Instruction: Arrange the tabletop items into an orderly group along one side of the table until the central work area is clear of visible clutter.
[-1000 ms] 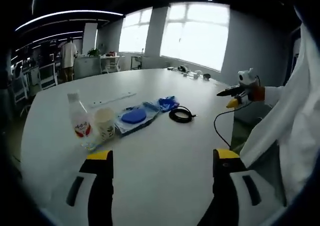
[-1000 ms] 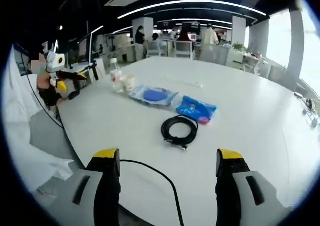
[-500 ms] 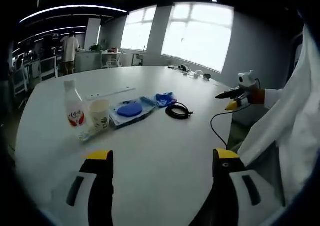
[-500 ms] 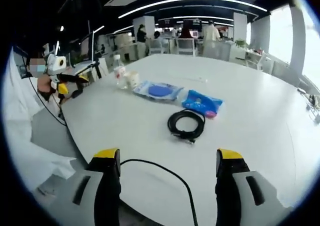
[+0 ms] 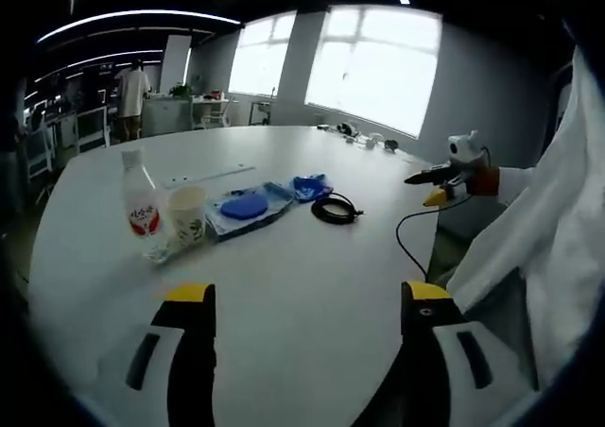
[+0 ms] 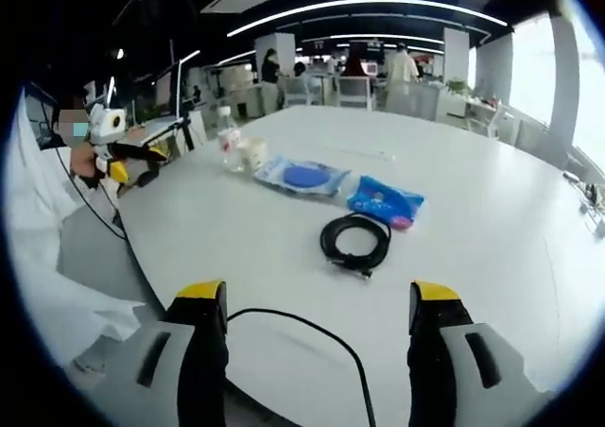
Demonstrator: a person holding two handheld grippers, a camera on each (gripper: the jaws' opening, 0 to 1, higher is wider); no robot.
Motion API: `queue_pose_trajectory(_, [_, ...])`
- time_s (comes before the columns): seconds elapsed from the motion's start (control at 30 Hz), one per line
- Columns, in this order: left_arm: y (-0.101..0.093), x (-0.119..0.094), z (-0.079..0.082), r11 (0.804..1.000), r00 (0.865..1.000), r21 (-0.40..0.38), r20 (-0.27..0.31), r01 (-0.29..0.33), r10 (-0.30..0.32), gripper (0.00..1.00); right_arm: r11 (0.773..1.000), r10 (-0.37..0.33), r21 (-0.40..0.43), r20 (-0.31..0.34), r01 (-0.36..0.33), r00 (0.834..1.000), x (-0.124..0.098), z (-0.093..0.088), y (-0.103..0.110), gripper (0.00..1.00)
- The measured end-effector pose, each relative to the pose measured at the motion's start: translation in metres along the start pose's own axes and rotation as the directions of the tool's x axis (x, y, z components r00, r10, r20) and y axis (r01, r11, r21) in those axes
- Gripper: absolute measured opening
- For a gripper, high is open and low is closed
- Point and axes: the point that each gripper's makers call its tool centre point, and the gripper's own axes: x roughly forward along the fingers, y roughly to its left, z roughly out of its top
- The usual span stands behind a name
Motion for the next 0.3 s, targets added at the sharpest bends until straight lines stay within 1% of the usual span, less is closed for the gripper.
queue_pose_trajectory(0.3, [0.0009, -0.0012, -0.0007, 1.000, 1.000, 0.000, 0.001, -0.004, 0.004, 0.82, 1.000, 0.002, -0.007, -0.001, -0.002, 1.000, -0.0003, 0.0000, -0.0002, 0.78])
